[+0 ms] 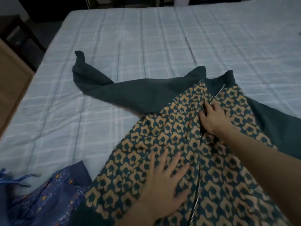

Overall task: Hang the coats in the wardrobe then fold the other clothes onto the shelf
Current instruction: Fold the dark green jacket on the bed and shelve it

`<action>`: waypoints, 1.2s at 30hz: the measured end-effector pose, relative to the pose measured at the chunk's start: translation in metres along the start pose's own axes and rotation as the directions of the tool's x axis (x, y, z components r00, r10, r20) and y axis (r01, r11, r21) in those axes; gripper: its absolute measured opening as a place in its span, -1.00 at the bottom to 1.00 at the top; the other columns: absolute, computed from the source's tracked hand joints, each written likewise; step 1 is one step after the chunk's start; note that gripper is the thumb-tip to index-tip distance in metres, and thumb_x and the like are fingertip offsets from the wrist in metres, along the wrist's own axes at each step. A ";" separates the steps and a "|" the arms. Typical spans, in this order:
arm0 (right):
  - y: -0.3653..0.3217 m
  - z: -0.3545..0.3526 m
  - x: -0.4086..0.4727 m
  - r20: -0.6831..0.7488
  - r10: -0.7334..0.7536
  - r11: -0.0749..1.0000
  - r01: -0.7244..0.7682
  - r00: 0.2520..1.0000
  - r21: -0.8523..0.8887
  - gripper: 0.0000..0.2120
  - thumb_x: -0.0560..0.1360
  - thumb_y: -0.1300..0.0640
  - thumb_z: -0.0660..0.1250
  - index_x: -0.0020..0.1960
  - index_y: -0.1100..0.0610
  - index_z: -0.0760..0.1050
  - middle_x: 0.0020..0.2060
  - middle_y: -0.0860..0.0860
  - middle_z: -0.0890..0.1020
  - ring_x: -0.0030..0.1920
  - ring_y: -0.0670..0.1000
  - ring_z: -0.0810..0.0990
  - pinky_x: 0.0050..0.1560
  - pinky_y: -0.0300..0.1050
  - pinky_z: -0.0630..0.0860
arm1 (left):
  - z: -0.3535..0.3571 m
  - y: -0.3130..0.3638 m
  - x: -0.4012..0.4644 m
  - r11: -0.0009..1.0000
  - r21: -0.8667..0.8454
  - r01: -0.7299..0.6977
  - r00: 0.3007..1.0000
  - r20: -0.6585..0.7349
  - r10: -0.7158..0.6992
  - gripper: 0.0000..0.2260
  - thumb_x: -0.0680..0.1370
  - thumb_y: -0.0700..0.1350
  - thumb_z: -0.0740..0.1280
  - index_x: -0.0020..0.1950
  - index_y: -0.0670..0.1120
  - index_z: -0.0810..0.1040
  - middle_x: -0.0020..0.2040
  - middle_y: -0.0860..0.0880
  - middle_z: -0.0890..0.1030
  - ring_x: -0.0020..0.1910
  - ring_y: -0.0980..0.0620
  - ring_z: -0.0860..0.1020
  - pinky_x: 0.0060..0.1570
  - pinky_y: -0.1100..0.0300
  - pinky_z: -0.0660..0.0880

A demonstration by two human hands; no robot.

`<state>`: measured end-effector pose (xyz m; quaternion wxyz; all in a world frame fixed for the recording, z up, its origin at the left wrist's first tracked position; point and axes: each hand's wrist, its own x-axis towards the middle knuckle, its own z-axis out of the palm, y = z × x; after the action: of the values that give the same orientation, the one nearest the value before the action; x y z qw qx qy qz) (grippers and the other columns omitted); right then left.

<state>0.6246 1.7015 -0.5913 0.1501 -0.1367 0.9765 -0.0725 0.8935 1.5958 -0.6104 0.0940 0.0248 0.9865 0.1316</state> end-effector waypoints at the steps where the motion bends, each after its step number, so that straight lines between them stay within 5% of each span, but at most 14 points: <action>1: 0.001 0.002 0.006 0.016 0.022 0.995 -0.020 1.000 -0.094 -0.38 0.58 -0.27 -0.11 0.57 -0.07 -0.10 0.57 0.08 -0.09 0.56 0.12 -0.13 0.49 0.23 -0.20 | 0.007 0.008 0.003 0.999 0.011 0.036 0.999 0.019 -0.036 -0.43 0.56 0.36 -0.01 0.55 0.24 0.10 0.60 0.06 0.01 0.56 -0.22 -0.03 0.38 -0.33 -0.10; 5: 0.003 -0.006 0.031 0.005 0.109 0.952 -0.103 0.994 -0.288 -0.34 0.56 -0.31 -0.19 0.57 -0.06 -0.21 0.54 0.10 -0.30 0.53 0.11 -0.34 0.45 0.34 -0.29 | 0.002 0.015 0.013 0.993 -0.034 0.111 0.993 -0.039 -0.112 -0.50 0.57 0.34 0.00 0.47 0.24 0.27 0.53 0.09 0.27 0.49 -0.14 0.28 0.39 -0.29 0.13; 7: 0.000 -0.009 0.039 -0.029 0.069 0.965 -0.074 0.997 -0.251 -0.35 0.58 -0.25 -0.13 0.58 0.00 -0.15 0.55 0.10 -0.25 0.54 0.12 -0.29 0.46 0.36 -0.22 | -0.027 -0.002 0.019 0.958 -0.278 0.073 0.983 -0.143 -0.116 -0.59 0.61 0.28 -0.04 0.42 0.27 0.28 0.45 0.21 0.33 0.45 0.07 0.31 0.43 -0.06 0.18; 9: -0.012 -0.013 0.037 -0.243 -0.044 0.995 0.022 0.969 -0.095 -0.39 0.59 -0.08 0.04 0.56 0.10 -0.02 0.56 0.16 -0.12 0.55 0.17 -0.13 0.47 0.34 -0.13 | -0.054 -0.042 0.032 0.795 -0.602 0.077 0.910 -0.284 -0.303 -0.74 0.63 0.13 0.03 0.25 0.21 0.42 0.22 0.21 0.46 0.23 0.23 0.41 0.27 0.25 0.34; 11: -0.026 -0.012 0.030 -0.449 -0.182 0.980 0.201 0.875 -0.006 -0.42 0.55 0.05 0.11 0.53 0.12 0.07 0.54 0.19 0.03 0.52 0.21 0.04 0.49 0.27 -0.05 | -0.076 -0.108 0.049 0.560 -0.819 0.123 0.674 -0.345 -0.653 -0.88 0.63 0.01 0.14 0.00 0.18 0.45 0.00 0.06 0.52 0.01 0.10 0.51 0.07 0.18 0.46; 14: -0.028 0.011 0.027 -0.355 -0.234 0.971 0.233 0.905 -0.045 -0.46 0.60 -0.17 -0.06 0.55 -0.04 0.05 0.55 0.06 0.09 0.53 0.10 0.06 0.51 0.23 -0.08 | -0.102 -0.215 0.073 0.399 -0.871 0.287 0.244 -0.336 -0.910 -0.92 0.61 -0.12 0.20 0.05 -0.05 0.48 0.07 -0.16 0.49 0.09 -0.18 0.48 0.17 -0.08 0.42; 17: -0.017 0.034 0.035 -0.280 -0.129 0.992 0.123 0.951 -0.036 -0.42 0.57 -0.28 -0.13 0.55 -0.12 0.03 0.56 -0.02 0.09 0.55 0.03 0.01 0.52 0.20 -0.13 | -0.138 -0.295 0.090 0.280 -0.858 0.430 0.048 -0.288 -0.956 -0.57 0.58 -0.04 0.31 0.37 -0.22 0.34 0.35 -0.24 0.36 0.30 -0.18 0.39 0.30 0.06 0.29; 20: -0.016 0.032 0.035 -0.287 -0.134 0.991 0.125 0.949 -0.049 -0.40 0.56 -0.29 -0.15 0.55 -0.12 0.03 0.56 -0.03 0.11 0.55 0.02 0.01 0.53 0.15 -0.13 | -0.165 -0.345 0.108 -0.071 -0.964 0.257 0.080 0.094 -0.992 -0.26 0.47 0.08 0.45 0.50 -0.15 0.18 0.33 -0.09 0.41 0.17 -0.12 0.51 0.09 0.01 0.54; 22: -0.017 0.029 0.036 -0.277 -0.127 0.991 0.114 0.952 -0.063 -0.38 0.55 -0.31 -0.18 0.56 -0.12 0.01 0.56 -0.04 0.11 0.55 0.01 0.01 0.53 0.15 -0.10 | -0.175 -0.353 0.119 -0.288 -0.944 0.164 0.250 0.322 -0.913 -0.42 0.46 0.04 0.47 0.37 -0.14 0.37 0.15 -0.09 0.58 -0.06 -0.06 0.60 -0.32 0.15 0.60; 25: -0.017 0.030 0.033 -0.262 -0.107 0.993 0.092 0.959 -0.067 -0.38 0.54 -0.30 -0.17 0.56 -0.12 0.03 0.55 -0.05 0.11 0.55 0.00 0.01 0.52 0.14 -0.09 | -0.193 -0.346 0.138 -0.231 -0.897 0.377 0.371 0.375 -0.850 -0.82 0.57 -0.11 0.28 0.11 -0.17 0.50 -0.17 -0.09 0.56 -0.28 -0.04 0.53 -0.44 0.17 0.51; 27: -0.017 0.030 0.032 -0.267 -0.112 0.993 0.097 0.957 -0.072 -0.39 0.54 -0.29 -0.14 0.55 -0.12 0.04 0.55 -0.05 0.11 0.55 -0.01 0.01 0.52 0.14 -0.08 | -0.226 -0.350 0.147 -0.179 -0.905 0.386 0.380 0.333 -0.863 -0.83 0.60 -0.20 0.15 0.10 -0.23 0.48 -0.26 -0.12 0.52 -0.37 -0.05 0.50 -0.41 0.13 0.51; 31: -0.018 0.029 0.032 -0.263 -0.112 0.993 0.100 0.958 -0.060 -0.38 0.54 -0.29 -0.15 0.55 -0.13 0.02 0.55 -0.07 0.10 0.55 -0.02 0.00 0.52 0.14 -0.09 | -0.295 -0.371 0.156 -0.328 -0.942 0.075 0.271 0.335 -0.902 -0.90 0.60 -0.21 0.23 -0.01 -0.24 0.48 0.11 -0.13 0.59 -0.13 -0.02 0.60 -0.59 0.29 0.47; 34: -0.018 0.031 0.031 -0.269 -0.117 0.993 0.106 0.956 -0.054 -0.38 0.53 -0.30 -0.16 0.56 -0.13 0.03 0.55 -0.06 0.12 0.55 -0.01 0.01 0.52 0.14 -0.09 | -0.306 -0.356 0.167 -0.151 -0.979 -0.139 0.292 0.106 -0.951 -0.78 0.54 -0.14 0.33 0.14 -0.20 0.45 0.20 -0.15 0.48 -0.04 -0.09 0.57 -0.34 0.14 0.62; 36: -0.017 0.030 0.031 -0.271 -0.116 0.993 0.107 0.955 -0.048 -0.38 0.53 -0.29 -0.15 0.56 -0.13 0.04 0.55 -0.05 0.12 0.54 -0.01 0.02 0.52 0.14 -0.10 | -0.290 -0.349 0.165 0.007 -0.999 0.048 0.130 -0.001 -0.992 -0.54 0.51 0.04 0.30 0.36 -0.11 0.37 0.28 -0.12 0.47 0.11 -0.11 0.55 0.03 0.05 0.59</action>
<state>0.6095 1.6729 -0.6253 0.0072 -0.1827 0.9796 -0.0831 0.6673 1.1980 -0.4577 -0.3221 -0.5663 0.5235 0.5491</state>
